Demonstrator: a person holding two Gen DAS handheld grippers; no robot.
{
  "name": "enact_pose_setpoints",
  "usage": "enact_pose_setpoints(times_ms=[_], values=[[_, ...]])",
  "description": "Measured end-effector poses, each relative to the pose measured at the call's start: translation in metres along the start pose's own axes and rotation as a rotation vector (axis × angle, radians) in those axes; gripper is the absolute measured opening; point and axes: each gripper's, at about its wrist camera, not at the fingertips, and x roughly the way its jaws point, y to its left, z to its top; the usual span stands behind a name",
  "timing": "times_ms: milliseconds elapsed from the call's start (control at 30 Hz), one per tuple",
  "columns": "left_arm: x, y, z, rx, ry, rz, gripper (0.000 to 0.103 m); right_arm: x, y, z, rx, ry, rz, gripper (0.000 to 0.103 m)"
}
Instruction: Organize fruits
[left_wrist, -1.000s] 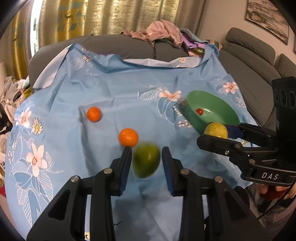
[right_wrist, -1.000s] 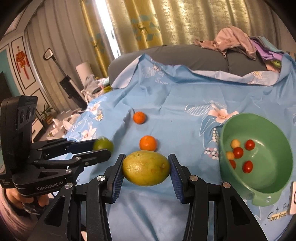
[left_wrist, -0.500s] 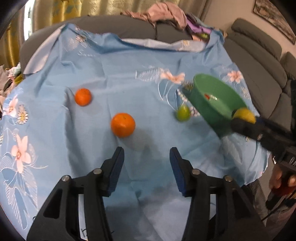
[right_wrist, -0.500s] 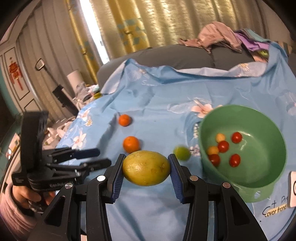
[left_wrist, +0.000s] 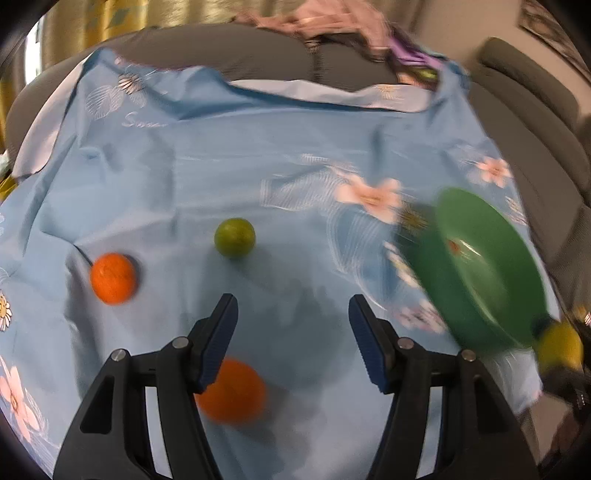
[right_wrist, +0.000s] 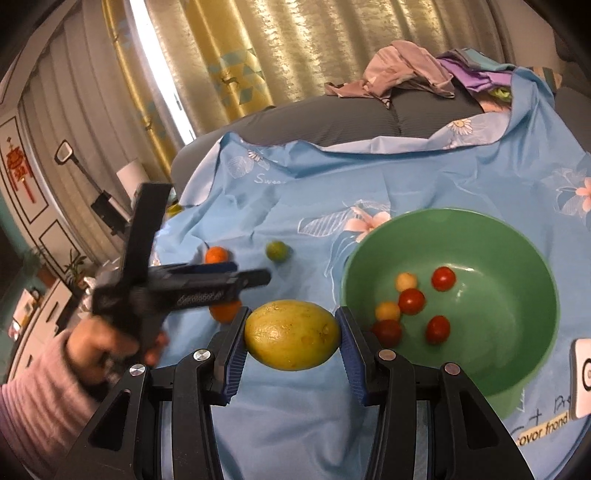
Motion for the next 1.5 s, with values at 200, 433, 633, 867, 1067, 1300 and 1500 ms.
enact_pose_setpoints(times_ms=[200, 433, 633, 867, 1067, 1300, 1500], values=[[0.024, 0.038, 0.021, -0.081, 0.011, 0.063, 0.062, 0.015, -0.002, 0.003, 0.000, 0.008, 0.037, 0.048], [0.024, 0.062, 0.022, -0.121, -0.009, 0.067, 0.059, 0.030, -0.001, 0.006, -0.003, 0.015, 0.073, 0.048], [-0.001, 0.081, 0.004, -0.117, -0.016, 0.043, 0.060, 0.034, 0.003, 0.006, -0.015, 0.013, 0.100, 0.048], [0.000, 0.090, 0.008, -0.133, -0.034, 0.084, 0.060, 0.039, 0.009, 0.005, -0.022, 0.017, 0.125, 0.048], [0.016, 0.070, 0.014, -0.100, 0.006, 0.050, 0.060, 0.041, 0.010, 0.005, -0.025, 0.027, 0.123, 0.048], [0.032, 0.077, 0.024, -0.108, -0.001, 0.127, 0.059, 0.041, 0.009, 0.004, -0.023, 0.031, 0.128, 0.048], [0.044, 0.074, 0.034, -0.047, 0.013, 0.213, 0.048, 0.043, 0.008, 0.003, -0.017, 0.031, 0.128, 0.048]])
